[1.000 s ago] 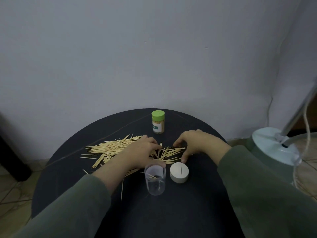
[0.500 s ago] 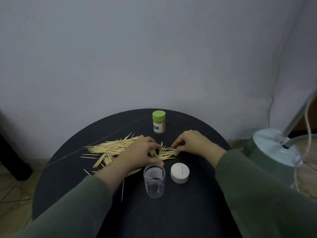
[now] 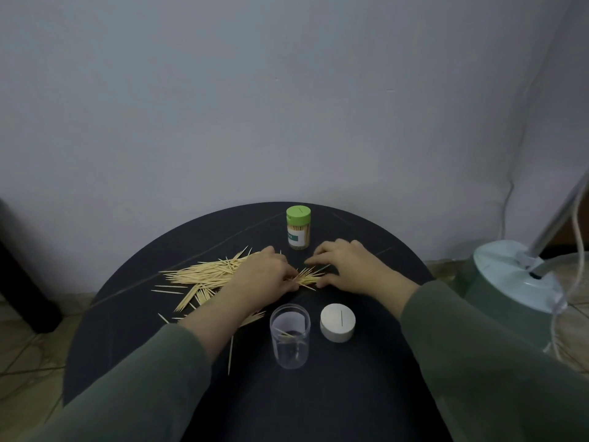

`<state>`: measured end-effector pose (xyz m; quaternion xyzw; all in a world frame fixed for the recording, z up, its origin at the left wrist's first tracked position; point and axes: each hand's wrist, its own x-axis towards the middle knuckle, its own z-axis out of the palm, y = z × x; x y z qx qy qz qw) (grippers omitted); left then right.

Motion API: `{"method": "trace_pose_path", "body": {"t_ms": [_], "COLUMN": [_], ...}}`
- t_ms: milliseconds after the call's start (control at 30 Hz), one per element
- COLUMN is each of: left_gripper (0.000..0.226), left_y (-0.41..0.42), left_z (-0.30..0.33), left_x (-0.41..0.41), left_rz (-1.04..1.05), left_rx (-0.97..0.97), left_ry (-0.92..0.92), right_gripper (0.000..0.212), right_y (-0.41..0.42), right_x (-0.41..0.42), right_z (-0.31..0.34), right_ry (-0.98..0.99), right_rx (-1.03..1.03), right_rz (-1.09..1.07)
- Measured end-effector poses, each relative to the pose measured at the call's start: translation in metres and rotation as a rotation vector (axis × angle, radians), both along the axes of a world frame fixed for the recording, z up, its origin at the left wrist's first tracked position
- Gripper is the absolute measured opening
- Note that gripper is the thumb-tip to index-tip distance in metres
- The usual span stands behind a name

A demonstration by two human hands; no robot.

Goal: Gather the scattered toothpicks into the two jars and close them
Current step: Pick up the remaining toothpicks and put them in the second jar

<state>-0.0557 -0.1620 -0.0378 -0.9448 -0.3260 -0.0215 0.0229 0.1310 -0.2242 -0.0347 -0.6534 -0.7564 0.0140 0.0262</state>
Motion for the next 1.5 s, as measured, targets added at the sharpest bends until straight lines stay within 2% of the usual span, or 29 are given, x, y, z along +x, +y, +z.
{"method": "trace_pose_path", "body": {"t_ms": [100,300,600,833,1133,1267,1500], "left_gripper": [0.036,0.034,0.028,0.026,0.026,0.022,0.026], "left_y": [-0.001,-0.005,-0.008,-0.013,-0.016,-0.016,-0.021], "left_z": [0.003,0.008,0.008,0.008,0.006,0.005,0.014], "left_x": [0.002,0.009,0.012,0.013,0.005,0.001,-0.010], "left_rz": [0.000,0.059,0.112,0.164,0.158,0.172,0.208], "left_rx": [0.031,0.033,0.079,0.103,0.077,0.042,-0.074], "left_ry": [0.084,0.158,0.227,0.213,0.153,0.071,-0.157], "right_gripper": [0.051,0.036,0.031,0.025,0.026,0.026,0.028], "right_y": [0.003,0.007,0.004,0.003,-0.008,-0.017,-0.027], "right_x": [-0.007,-0.009,-0.001,-0.003,-0.011,-0.012,-0.017], "right_z": [-0.005,-0.010,-0.004,-0.006,0.001,0.006,0.011], "right_ry": [-0.033,-0.127,-0.217,-0.306,-0.365,-0.311,-0.020], "right_rx": [-0.020,0.011,0.047,0.023,0.057,0.089,0.137], "right_rz": [0.059,0.134,0.073,0.071,0.054,0.006,-0.146]}}
